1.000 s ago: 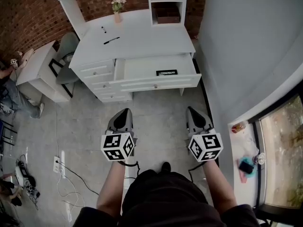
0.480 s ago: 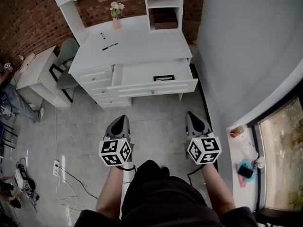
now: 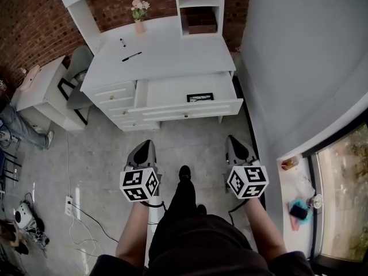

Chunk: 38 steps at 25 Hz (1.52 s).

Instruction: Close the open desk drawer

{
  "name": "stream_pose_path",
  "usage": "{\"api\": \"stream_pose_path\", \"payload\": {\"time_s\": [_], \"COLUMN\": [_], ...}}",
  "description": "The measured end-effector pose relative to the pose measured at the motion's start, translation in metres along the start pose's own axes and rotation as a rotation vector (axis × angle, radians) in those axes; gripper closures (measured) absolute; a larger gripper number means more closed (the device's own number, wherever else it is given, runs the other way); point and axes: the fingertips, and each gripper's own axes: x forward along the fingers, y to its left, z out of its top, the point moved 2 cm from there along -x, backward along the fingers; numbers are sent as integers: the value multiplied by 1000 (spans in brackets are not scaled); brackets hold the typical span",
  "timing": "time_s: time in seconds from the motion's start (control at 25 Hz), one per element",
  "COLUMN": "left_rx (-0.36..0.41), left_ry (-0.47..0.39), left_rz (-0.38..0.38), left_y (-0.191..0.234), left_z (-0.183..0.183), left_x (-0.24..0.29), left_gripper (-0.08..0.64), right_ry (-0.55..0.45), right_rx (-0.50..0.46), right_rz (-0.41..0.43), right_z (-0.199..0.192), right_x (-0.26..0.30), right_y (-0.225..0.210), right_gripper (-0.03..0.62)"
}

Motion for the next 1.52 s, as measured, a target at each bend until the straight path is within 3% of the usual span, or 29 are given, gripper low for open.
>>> {"api": "stream_pose_path", "payload": {"time_s": [0.48, 1.0, 1.52], "left_rx": [-11, -10, -40], "left_ry": [62, 134, 203], "left_rz": [12, -48, -78], "left_y": [54, 105, 117], "left_z": [2, 20, 3], "left_x": [111, 237, 271], "left_gripper": [551, 551, 551], "right_ry": [70, 127, 192], "right_rx": [20, 18, 21], "right_rz": [-42, -113, -127], "right_z": [-1, 11, -6], "right_x": [110, 240, 267], "right_y": [-28, -56, -57], "right_gripper": [588, 588, 588]}}
